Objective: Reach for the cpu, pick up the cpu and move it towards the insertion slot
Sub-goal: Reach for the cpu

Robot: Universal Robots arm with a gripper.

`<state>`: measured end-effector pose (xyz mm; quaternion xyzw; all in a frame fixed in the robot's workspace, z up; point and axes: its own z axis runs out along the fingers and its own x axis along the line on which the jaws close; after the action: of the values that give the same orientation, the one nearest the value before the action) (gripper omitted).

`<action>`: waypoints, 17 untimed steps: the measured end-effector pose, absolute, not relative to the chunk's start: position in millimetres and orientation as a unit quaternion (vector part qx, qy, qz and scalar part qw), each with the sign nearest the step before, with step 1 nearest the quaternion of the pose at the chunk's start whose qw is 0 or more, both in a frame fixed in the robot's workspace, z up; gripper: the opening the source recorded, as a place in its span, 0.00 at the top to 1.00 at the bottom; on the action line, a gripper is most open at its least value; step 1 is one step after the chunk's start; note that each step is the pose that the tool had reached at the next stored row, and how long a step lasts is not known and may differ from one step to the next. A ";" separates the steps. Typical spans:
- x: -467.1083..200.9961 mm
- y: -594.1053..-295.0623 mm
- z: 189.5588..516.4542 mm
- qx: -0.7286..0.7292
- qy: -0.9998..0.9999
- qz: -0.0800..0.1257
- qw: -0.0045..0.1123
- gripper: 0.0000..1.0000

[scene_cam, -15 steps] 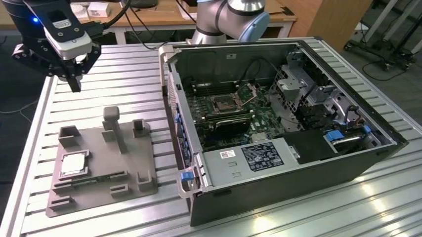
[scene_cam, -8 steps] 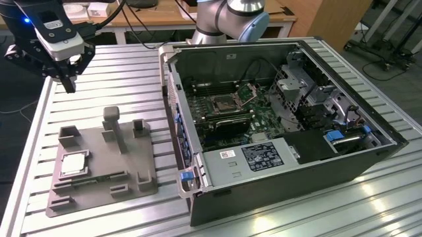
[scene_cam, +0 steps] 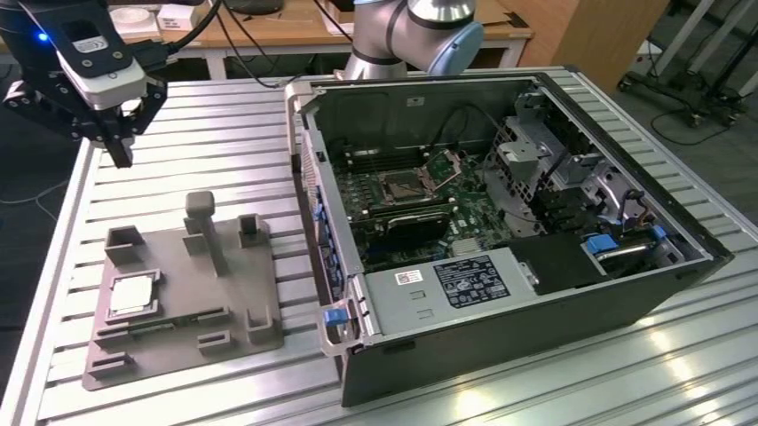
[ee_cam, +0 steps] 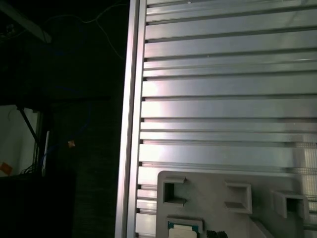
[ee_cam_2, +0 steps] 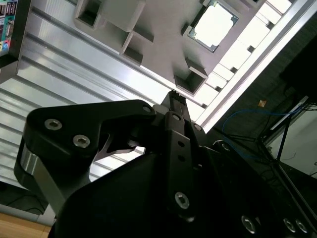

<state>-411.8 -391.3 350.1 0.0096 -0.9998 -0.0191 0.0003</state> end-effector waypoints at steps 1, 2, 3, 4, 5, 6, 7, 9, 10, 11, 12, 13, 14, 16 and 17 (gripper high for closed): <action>-411.8 -391.4 350.1 0.010 -1.000 -0.019 0.000 0.89; -411.8 -391.4 350.2 0.010 -1.000 -0.019 0.000 0.89; -411.8 -391.4 350.2 0.010 -1.000 -0.019 0.000 0.89; -411.8 -391.4 350.2 0.010 -1.000 -0.019 0.000 0.89; -411.8 -391.4 350.1 0.010 -1.000 -0.019 0.000 0.89; -411.9 -391.4 350.1 0.010 -1.000 -0.019 0.000 0.89; -412.3 -391.4 350.1 0.010 -1.000 -0.019 0.000 0.89; -412.8 -392.4 349.8 0.010 -1.000 -0.019 0.000 0.89; -413.5 -393.5 349.5 0.010 -1.000 -0.019 0.000 0.89; -414.2 -394.9 349.1 0.010 -1.000 -0.019 0.000 0.89; -414.9 -396.4 348.8 0.010 -1.000 -0.019 0.000 0.89; -415.6 -398.1 348.3 0.010 -1.000 -0.019 0.000 0.89; -416.4 -399.9 347.9 0.010 -1.000 -0.019 0.000 0.89; -418.2 -403.5 346.9 0.010 -1.000 -0.019 0.000 0.89; -419.0 -404.9 346.2 0.010 -1.000 -0.019 0.000 0.89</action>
<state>-419.0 -404.9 346.2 0.0096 -0.9998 -0.0191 0.0002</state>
